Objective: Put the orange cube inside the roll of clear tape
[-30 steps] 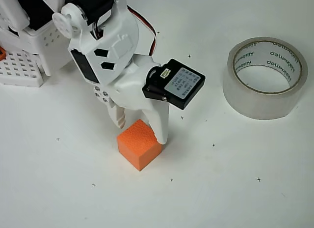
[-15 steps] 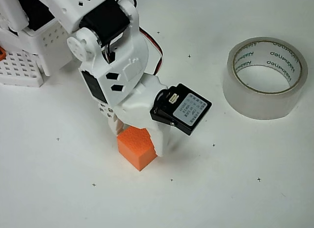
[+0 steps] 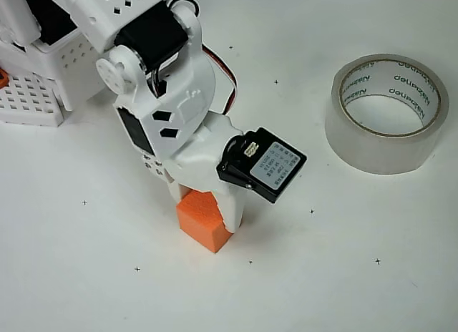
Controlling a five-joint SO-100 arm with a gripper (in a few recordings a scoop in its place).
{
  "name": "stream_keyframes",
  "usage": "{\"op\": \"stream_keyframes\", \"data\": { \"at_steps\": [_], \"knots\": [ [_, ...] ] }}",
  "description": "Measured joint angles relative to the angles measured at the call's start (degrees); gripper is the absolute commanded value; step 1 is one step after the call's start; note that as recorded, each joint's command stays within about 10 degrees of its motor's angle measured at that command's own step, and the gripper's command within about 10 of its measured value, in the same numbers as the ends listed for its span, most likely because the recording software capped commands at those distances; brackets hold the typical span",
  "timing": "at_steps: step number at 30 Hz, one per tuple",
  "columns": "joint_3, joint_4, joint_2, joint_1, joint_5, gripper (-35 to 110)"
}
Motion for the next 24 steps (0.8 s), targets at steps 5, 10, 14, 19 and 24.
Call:
{"op": "stream_keyframes", "data": {
  "at_steps": [5,10,14,19,24],
  "knots": [
    [0.00,0.09,0.97,-1.23,0.09,24],
    [-0.79,0.26,4.39,-4.04,0.09,24],
    [-3.34,0.26,6.59,-6.68,-0.35,24],
    [-5.98,0.44,7.38,-10.81,-0.35,24],
    [-10.99,3.96,7.38,-15.73,0.70,24]
  ]
}}
